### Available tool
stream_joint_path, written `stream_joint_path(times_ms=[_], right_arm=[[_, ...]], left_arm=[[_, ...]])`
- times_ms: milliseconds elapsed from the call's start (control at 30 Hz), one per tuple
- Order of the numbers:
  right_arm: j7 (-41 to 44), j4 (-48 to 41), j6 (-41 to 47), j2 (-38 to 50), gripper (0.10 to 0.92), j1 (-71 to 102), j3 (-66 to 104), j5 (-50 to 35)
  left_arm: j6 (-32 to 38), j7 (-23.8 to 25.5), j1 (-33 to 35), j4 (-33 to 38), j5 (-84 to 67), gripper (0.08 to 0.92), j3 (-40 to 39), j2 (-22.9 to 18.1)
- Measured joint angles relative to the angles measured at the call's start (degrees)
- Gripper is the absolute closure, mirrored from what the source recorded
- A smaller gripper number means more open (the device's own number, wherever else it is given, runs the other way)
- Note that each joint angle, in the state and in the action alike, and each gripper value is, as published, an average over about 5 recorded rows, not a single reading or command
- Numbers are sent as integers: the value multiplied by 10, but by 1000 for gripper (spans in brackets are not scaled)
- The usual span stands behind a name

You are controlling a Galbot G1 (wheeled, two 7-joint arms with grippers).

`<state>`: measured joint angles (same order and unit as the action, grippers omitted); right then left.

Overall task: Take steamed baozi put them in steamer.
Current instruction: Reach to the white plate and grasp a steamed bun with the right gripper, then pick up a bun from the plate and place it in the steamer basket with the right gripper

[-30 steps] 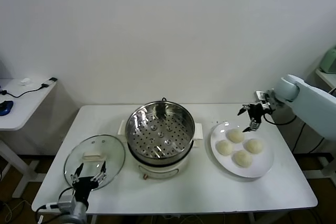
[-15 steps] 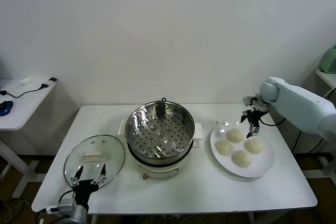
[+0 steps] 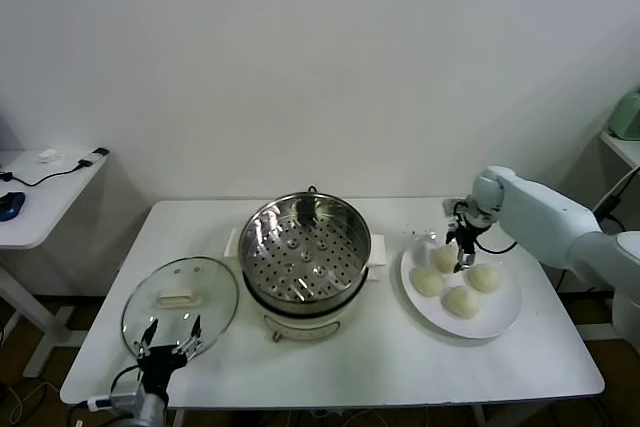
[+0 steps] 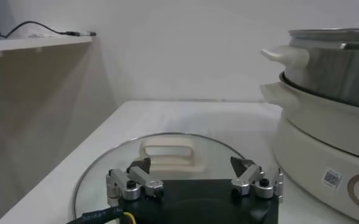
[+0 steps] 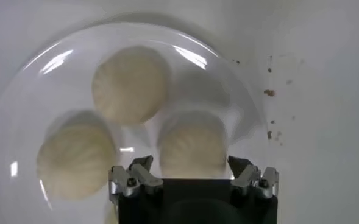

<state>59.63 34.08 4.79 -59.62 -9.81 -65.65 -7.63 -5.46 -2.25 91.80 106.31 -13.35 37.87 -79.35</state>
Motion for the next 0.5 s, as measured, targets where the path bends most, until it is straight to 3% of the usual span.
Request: stream_joint_path(times_ms=[200,500], right_arm=[[-4,8,10,3,374,0,4,8],[1,91,16,33,397,-78,-55,-24]], left_arm=[[0,-1,2,5,2,177,0,-1],[-2,-1,6,17,9,177,-3,-5]])
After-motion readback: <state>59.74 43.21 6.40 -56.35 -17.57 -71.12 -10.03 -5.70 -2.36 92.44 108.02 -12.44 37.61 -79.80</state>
